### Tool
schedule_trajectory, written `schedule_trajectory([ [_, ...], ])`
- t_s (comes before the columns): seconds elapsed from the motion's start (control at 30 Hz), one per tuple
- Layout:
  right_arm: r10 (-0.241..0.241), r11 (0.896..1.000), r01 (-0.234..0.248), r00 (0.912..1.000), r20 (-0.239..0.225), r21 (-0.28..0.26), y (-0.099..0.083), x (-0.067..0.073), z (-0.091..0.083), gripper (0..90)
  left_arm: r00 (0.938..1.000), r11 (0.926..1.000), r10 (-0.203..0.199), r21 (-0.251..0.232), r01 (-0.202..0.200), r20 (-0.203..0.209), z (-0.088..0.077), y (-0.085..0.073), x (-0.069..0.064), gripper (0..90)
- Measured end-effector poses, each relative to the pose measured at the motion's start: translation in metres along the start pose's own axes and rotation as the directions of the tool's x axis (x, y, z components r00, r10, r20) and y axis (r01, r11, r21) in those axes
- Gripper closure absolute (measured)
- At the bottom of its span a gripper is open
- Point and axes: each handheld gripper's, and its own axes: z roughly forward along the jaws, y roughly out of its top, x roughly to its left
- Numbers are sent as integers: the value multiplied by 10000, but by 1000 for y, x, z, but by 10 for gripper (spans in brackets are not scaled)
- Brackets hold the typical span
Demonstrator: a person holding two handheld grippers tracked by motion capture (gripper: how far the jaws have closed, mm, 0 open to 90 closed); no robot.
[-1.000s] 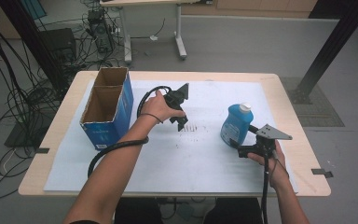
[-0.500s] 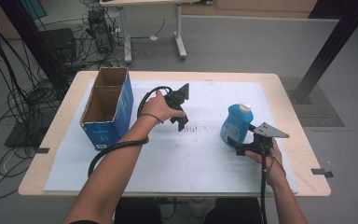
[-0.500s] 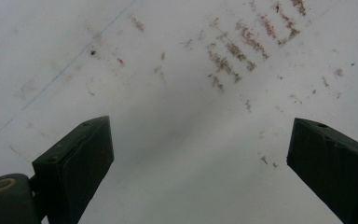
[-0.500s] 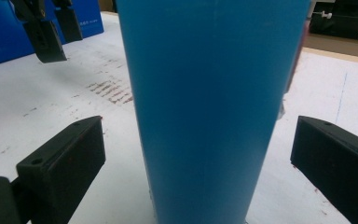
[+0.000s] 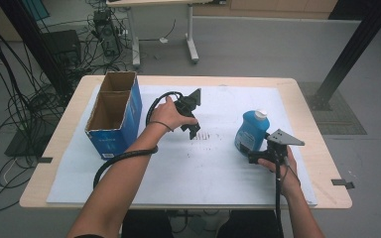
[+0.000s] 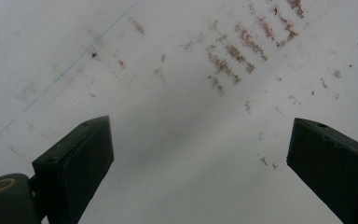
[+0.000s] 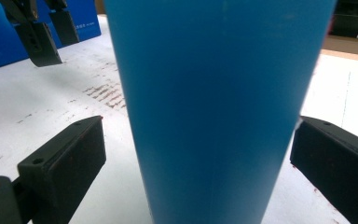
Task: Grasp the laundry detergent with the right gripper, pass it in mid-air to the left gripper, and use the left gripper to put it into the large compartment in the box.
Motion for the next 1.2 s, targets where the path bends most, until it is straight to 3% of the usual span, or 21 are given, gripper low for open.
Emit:
schedule_trajectory([
  [1.2,297,9994,-296,9995,62,-199,-5,0,9,27,9999,9999,138,86,-138,-40,2,2,-5,75],
])
